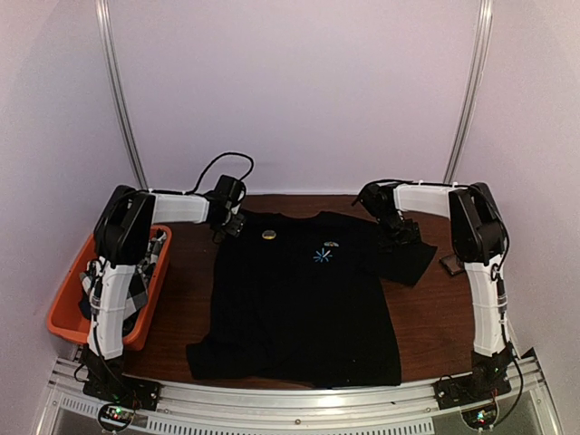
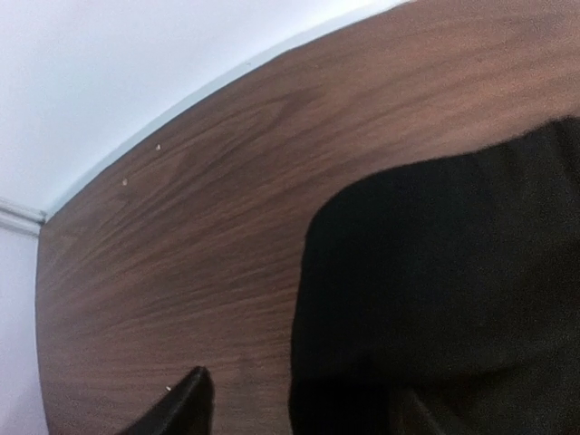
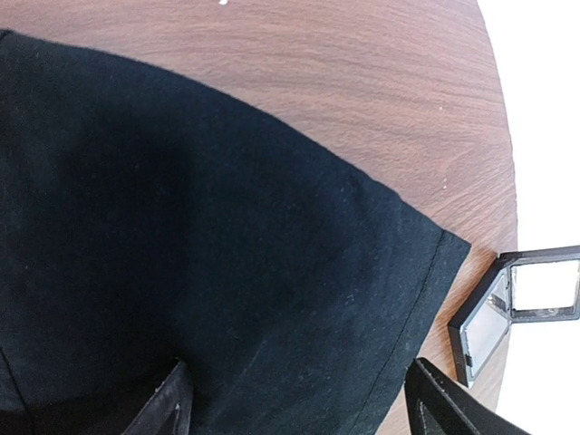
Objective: Pin the brooch onto the clothing
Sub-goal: Smooth out the clothing with brooches at the center of the board.
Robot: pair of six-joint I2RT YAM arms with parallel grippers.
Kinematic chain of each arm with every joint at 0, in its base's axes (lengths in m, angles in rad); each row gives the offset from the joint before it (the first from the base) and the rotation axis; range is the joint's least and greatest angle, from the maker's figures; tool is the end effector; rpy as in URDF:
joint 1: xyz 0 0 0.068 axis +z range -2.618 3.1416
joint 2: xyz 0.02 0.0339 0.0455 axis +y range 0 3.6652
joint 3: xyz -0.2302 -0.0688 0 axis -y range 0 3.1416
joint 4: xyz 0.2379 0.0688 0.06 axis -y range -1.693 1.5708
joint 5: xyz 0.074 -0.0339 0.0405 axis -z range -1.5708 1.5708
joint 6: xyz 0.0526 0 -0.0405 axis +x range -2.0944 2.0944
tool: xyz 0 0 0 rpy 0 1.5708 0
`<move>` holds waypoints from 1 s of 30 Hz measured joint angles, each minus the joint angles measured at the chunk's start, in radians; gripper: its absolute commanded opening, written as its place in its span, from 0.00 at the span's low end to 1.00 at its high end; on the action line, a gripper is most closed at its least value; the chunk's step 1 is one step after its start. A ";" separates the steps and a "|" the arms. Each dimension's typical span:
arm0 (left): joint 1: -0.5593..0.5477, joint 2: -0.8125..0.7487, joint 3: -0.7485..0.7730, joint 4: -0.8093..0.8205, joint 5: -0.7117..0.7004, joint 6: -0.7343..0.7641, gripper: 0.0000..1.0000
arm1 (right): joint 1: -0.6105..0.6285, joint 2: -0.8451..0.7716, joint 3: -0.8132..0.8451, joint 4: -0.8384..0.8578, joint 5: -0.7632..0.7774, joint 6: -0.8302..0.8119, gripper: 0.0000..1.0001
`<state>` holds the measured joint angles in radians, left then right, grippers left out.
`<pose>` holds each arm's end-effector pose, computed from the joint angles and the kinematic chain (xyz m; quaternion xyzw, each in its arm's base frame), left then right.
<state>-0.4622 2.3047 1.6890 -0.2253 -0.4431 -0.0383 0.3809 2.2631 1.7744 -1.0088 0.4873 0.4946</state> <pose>0.4433 -0.1957 0.1055 0.1151 0.9074 0.1127 0.3881 0.3935 0.1310 0.1118 0.0639 0.9677 -0.2033 0.1344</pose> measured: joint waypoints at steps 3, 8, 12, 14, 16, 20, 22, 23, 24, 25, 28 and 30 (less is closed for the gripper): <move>0.002 -0.033 -0.008 -0.015 0.022 -0.031 0.90 | -0.002 -0.010 0.000 -0.004 -0.027 -0.013 0.81; -0.003 -0.161 -0.054 -0.022 0.063 -0.090 0.95 | 0.002 -0.058 0.025 -0.021 -0.118 -0.025 0.82; -0.031 -0.289 -0.127 0.001 0.086 -0.140 0.91 | 0.011 -0.122 0.069 0.014 -0.229 -0.025 0.75; -0.075 -0.343 -0.185 0.022 0.089 -0.169 0.84 | 0.017 -0.147 0.089 0.050 -0.287 -0.022 0.66; -0.138 -0.375 -0.252 0.046 0.098 -0.203 0.76 | 0.030 -0.158 0.100 0.094 -0.336 -0.017 0.48; -0.274 -0.383 -0.414 0.094 0.164 -0.280 0.63 | 0.063 -0.138 0.111 0.185 -0.450 -0.020 0.02; -0.324 -0.379 -0.488 0.100 0.196 -0.315 0.62 | 0.075 -0.097 0.138 0.227 -0.517 -0.008 0.00; -0.339 -0.378 -0.512 0.100 0.206 -0.326 0.62 | 0.080 -0.077 0.149 0.243 -0.540 -0.009 0.00; -0.356 -0.375 -0.539 0.102 0.219 -0.343 0.62 | 0.086 -0.045 0.166 0.265 -0.565 -0.002 0.00; -0.367 -0.371 -0.549 0.102 0.224 -0.352 0.61 | 0.089 -0.018 0.174 0.284 -0.587 0.003 0.00; -0.399 -0.354 -0.554 0.113 0.234 -0.377 0.60 | 0.093 0.052 0.187 0.320 -0.623 0.011 0.00; -0.415 -0.351 -0.554 0.124 0.243 -0.389 0.56 | 0.093 0.093 0.196 0.328 -0.630 0.016 0.00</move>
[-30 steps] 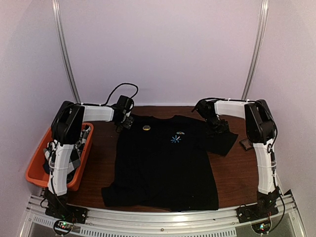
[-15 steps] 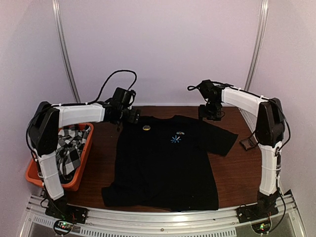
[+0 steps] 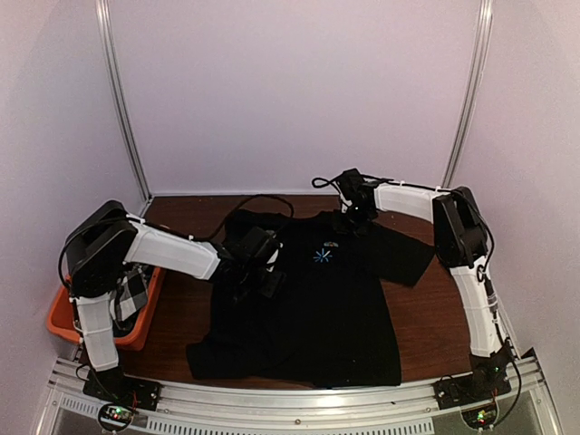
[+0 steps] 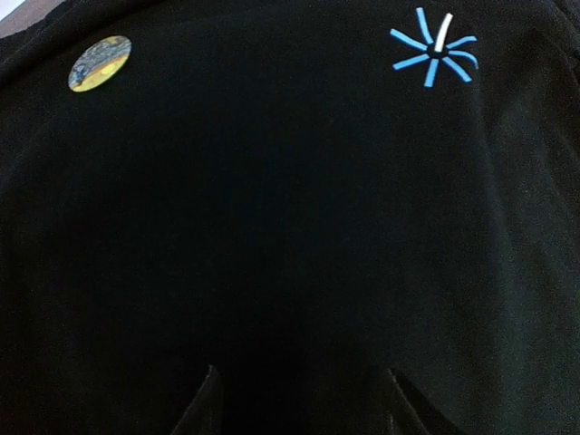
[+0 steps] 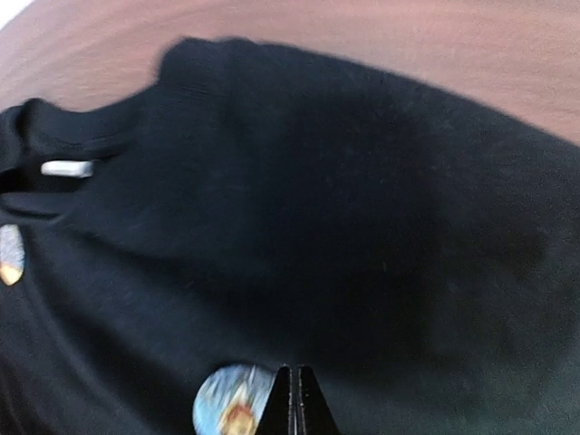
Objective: Pin the brooch onto the clothing
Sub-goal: Smooth out the clothing with brooches at the center of the board, then reset both arms
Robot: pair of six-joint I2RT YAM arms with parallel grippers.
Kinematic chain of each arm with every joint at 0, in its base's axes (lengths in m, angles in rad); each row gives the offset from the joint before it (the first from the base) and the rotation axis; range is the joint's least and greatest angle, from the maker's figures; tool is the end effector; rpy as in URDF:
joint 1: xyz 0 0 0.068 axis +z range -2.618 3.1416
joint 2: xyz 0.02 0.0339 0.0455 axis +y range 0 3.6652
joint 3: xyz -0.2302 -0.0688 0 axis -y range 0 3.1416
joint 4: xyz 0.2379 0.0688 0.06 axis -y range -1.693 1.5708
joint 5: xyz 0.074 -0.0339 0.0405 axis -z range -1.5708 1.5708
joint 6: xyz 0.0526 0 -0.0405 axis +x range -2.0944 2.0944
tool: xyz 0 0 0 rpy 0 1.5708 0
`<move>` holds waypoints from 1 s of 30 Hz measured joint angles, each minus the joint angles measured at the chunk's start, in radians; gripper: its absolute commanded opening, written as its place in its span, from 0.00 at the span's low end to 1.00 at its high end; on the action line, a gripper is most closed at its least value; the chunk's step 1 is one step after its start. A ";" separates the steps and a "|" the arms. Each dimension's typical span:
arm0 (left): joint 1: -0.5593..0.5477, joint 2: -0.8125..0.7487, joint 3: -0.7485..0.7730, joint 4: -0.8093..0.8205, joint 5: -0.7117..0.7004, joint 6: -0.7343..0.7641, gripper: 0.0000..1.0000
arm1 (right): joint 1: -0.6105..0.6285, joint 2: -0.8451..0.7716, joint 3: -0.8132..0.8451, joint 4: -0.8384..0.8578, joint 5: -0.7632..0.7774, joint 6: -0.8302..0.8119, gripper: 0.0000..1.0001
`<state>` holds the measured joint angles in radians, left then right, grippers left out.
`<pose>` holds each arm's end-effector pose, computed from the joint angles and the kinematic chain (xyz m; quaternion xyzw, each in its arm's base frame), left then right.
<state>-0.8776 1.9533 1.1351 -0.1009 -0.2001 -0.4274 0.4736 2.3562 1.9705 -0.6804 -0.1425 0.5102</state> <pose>0.2563 -0.2921 0.0946 0.1792 0.9260 -0.1182 0.3105 0.4298 0.2286 0.1320 -0.0001 0.9660 0.1784 0.1870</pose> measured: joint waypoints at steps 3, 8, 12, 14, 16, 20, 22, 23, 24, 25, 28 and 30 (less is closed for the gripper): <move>-0.019 0.003 0.000 0.006 0.018 -0.018 0.52 | 0.000 0.060 0.038 0.004 0.000 0.014 0.00; -0.048 0.007 -0.007 0.007 0.045 -0.040 0.43 | -0.001 0.119 0.124 0.024 0.019 0.029 0.00; -0.064 0.007 -0.029 0.031 0.054 -0.047 0.34 | -0.007 0.127 0.127 0.042 0.035 0.048 0.02; -0.065 0.006 -0.043 0.056 0.055 -0.051 0.28 | -0.009 0.128 0.127 0.048 0.036 0.058 0.03; -0.065 0.006 -0.055 0.080 0.056 -0.054 0.22 | -0.011 0.128 0.127 0.051 0.039 0.066 0.03; -0.065 0.002 -0.079 0.125 0.076 -0.056 0.19 | -0.020 0.128 0.127 0.055 0.051 0.074 0.04; -0.066 -0.001 -0.087 0.138 0.090 -0.056 0.16 | -0.026 0.128 0.127 0.056 0.053 0.077 0.04; -0.067 -0.002 -0.090 0.143 0.094 -0.056 0.16 | -0.029 0.129 0.127 0.057 0.054 0.077 0.05; -0.068 -0.003 -0.094 0.148 0.099 -0.056 0.16 | -0.032 0.129 0.127 0.058 0.054 0.077 0.05; -0.070 -0.003 -0.097 0.153 0.104 -0.056 0.16 | -0.035 0.130 0.127 0.061 0.054 0.077 0.06; -0.076 -0.006 -0.103 0.159 0.113 -0.057 0.24 | -0.039 0.132 0.127 0.069 0.044 0.076 0.11; -0.079 -0.011 -0.105 0.158 0.114 -0.057 0.45 | -0.040 0.132 0.127 0.074 0.029 0.069 0.17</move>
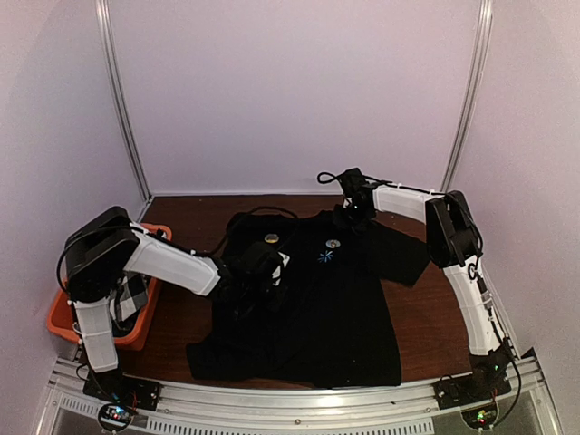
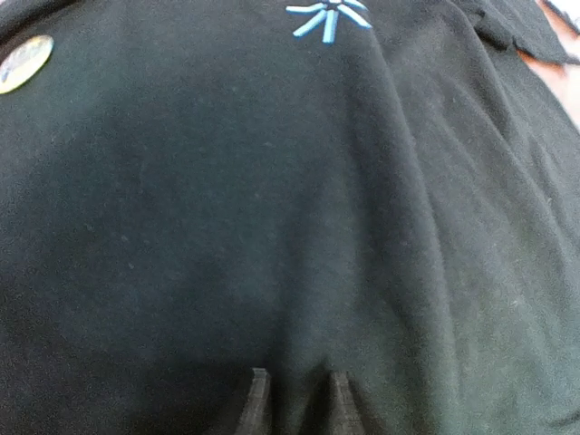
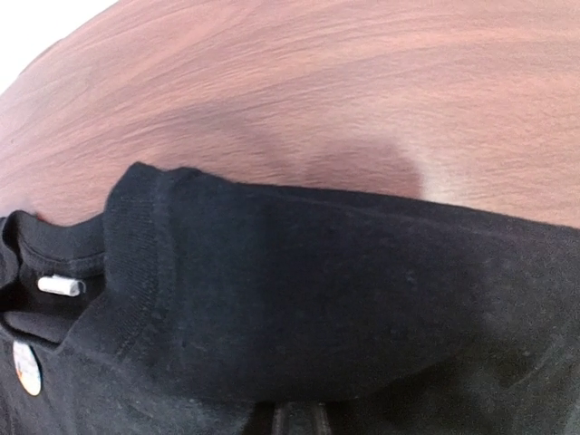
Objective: Pin the brooch onto the clothing
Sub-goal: Reset both arms
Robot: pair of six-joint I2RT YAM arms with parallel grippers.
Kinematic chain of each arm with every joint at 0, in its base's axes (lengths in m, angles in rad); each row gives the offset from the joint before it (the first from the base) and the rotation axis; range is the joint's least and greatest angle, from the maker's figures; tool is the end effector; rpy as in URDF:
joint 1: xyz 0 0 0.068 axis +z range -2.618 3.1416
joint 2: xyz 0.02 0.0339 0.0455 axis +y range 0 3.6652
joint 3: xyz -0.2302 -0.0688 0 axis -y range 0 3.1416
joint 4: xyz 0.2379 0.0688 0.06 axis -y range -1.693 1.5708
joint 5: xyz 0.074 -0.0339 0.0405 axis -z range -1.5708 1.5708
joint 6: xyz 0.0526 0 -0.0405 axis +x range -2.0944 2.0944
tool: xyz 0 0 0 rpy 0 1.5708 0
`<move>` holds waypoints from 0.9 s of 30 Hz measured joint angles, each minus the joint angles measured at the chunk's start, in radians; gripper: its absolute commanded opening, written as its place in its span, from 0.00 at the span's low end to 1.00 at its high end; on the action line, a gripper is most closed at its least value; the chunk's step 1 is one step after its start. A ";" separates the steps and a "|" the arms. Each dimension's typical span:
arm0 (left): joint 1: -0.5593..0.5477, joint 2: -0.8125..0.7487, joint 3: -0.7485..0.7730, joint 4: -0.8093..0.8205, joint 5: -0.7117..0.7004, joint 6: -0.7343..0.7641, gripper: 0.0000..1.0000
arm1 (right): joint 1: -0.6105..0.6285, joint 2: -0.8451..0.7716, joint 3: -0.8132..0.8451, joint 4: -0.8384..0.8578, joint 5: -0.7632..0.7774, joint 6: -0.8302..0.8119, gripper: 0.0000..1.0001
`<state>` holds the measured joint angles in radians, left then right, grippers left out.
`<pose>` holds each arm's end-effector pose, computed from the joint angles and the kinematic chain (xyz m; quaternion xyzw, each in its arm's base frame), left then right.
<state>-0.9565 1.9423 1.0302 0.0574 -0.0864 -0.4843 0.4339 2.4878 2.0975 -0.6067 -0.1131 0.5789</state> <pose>0.2225 -0.3076 0.0812 0.2042 0.9133 -0.2006 0.2898 0.4640 0.2215 0.1124 0.0534 0.9562 0.1844 0.2208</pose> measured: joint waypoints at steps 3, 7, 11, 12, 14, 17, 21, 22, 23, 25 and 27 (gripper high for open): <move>-0.009 -0.014 0.004 -0.034 -0.021 0.009 0.72 | 0.002 -0.002 0.000 0.005 -0.011 -0.018 0.27; -0.001 -0.068 0.016 -0.154 -0.077 0.015 0.88 | 0.010 -0.040 -0.041 -0.010 0.004 -0.060 0.40; 0.061 -0.184 0.031 -0.227 -0.122 0.026 0.98 | 0.015 -0.193 -0.202 -0.017 0.030 -0.095 0.64; 0.078 -0.231 0.031 -0.242 -0.136 0.026 0.98 | 0.015 -0.266 -0.272 -0.015 0.040 -0.111 0.78; 0.110 -0.337 0.030 -0.272 -0.159 0.029 0.98 | 0.016 -0.396 -0.366 -0.008 0.058 -0.119 0.98; 0.139 -0.499 0.026 -0.307 -0.183 0.031 0.98 | 0.021 -0.618 -0.489 0.018 0.097 -0.147 1.00; 0.151 -0.669 0.006 -0.361 -0.211 0.043 0.98 | 0.039 -0.887 -0.648 0.073 0.141 -0.165 1.00; 0.153 -0.703 -0.005 -0.378 -0.216 0.049 0.98 | 0.050 -0.955 -0.697 0.090 0.148 -0.171 1.00; 0.154 -0.729 -0.017 -0.388 -0.219 0.053 0.98 | 0.058 -0.999 -0.727 0.096 0.153 -0.175 1.00; 0.161 -0.790 -0.061 -0.412 -0.221 0.062 0.98 | 0.089 -1.094 -0.803 0.110 0.168 -0.190 1.00; 0.170 -0.852 -0.115 -0.435 -0.220 0.068 0.98 | 0.124 -1.177 -0.872 0.109 0.186 -0.202 1.00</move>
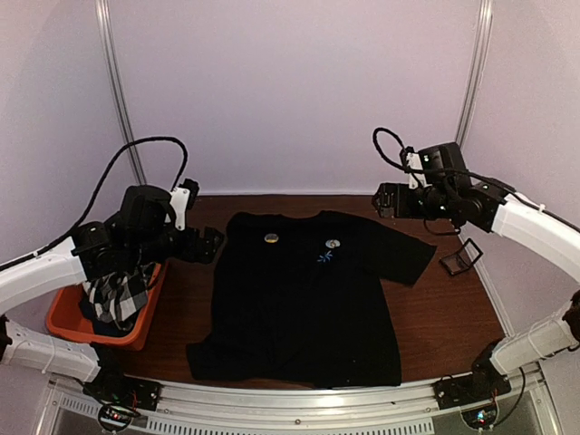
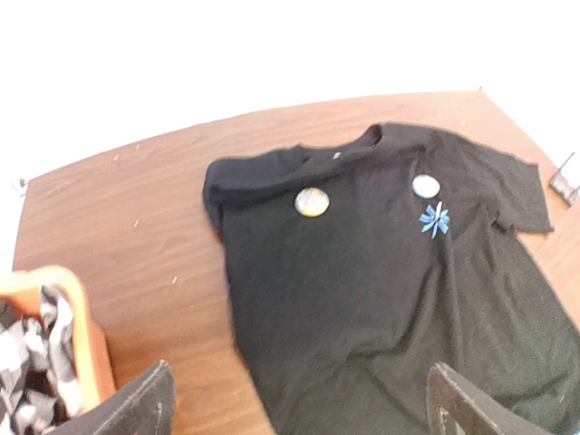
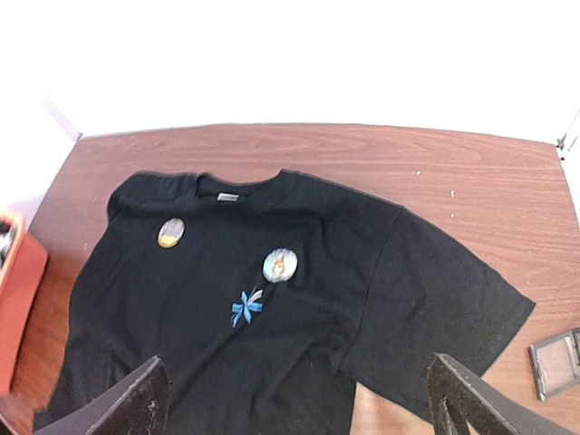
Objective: Pin the brooch onto the clothing
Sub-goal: Reset both arms
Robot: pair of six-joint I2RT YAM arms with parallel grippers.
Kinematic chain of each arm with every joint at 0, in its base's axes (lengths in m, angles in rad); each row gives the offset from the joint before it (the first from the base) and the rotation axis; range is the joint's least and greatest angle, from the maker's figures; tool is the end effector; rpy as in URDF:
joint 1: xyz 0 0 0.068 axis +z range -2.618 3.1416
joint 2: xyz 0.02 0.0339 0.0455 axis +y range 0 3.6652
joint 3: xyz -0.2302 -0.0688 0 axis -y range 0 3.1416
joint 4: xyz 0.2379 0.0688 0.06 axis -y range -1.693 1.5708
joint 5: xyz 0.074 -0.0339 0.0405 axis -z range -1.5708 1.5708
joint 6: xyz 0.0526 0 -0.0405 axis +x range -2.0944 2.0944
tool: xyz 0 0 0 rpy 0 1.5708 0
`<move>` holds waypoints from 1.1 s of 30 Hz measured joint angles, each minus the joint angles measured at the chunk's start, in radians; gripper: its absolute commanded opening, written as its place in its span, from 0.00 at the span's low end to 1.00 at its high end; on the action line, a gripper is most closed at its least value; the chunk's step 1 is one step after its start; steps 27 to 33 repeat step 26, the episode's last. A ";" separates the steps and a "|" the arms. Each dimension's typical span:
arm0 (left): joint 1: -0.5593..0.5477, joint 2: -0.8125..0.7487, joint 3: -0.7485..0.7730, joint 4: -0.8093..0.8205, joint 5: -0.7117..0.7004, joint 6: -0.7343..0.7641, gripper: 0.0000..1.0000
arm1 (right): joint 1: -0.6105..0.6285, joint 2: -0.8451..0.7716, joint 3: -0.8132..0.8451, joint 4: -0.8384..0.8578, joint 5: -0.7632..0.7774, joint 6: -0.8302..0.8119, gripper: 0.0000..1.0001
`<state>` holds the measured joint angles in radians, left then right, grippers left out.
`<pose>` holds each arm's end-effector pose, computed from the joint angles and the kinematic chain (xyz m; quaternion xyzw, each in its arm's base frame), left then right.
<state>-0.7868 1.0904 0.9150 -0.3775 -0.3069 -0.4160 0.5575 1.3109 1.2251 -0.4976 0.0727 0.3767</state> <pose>0.1977 -0.1757 0.2700 0.0859 0.8619 -0.1624 0.4726 0.2639 0.1600 0.3057 -0.0623 0.8780 0.1847 0.4373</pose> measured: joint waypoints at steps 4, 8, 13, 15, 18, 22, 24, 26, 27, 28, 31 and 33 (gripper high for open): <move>0.008 -0.100 -0.076 -0.054 -0.007 0.002 0.98 | 0.058 -0.183 -0.142 0.007 0.027 -0.034 1.00; 0.013 -0.148 -0.081 -0.109 -0.035 0.016 0.98 | 0.081 -0.408 -0.283 0.032 0.048 -0.061 1.00; 0.014 -0.180 -0.081 -0.138 -0.042 0.074 0.98 | 0.086 -0.579 -0.384 0.064 0.048 -0.091 1.00; 0.014 -0.191 -0.081 -0.144 -0.040 0.106 0.98 | 0.087 -0.608 -0.405 0.068 0.041 -0.100 1.00; 0.014 -0.211 -0.084 -0.144 -0.039 0.148 0.98 | 0.087 -0.630 -0.419 0.068 0.032 -0.109 1.00; 0.014 -0.255 -0.105 -0.138 -0.039 0.180 0.98 | 0.087 -0.631 -0.420 0.068 0.032 -0.120 1.00; 0.014 -0.268 -0.112 -0.137 -0.039 0.185 0.98 | 0.087 -0.632 -0.420 0.068 0.032 -0.123 1.00; 0.014 -0.270 -0.115 -0.134 -0.041 0.188 0.98 | 0.087 -0.640 -0.426 0.073 0.032 -0.127 1.00; 0.014 -0.270 -0.115 -0.134 -0.041 0.188 0.98 | 0.087 -0.640 -0.426 0.073 0.032 -0.127 1.00; 0.014 -0.270 -0.115 -0.134 -0.041 0.188 0.98 | 0.087 -0.640 -0.426 0.073 0.032 -0.127 1.00; 0.014 -0.270 -0.115 -0.134 -0.041 0.188 0.98 | 0.087 -0.640 -0.426 0.073 0.032 -0.127 1.00; 0.014 -0.270 -0.115 -0.134 -0.041 0.188 0.98 | 0.087 -0.640 -0.426 0.073 0.032 -0.127 1.00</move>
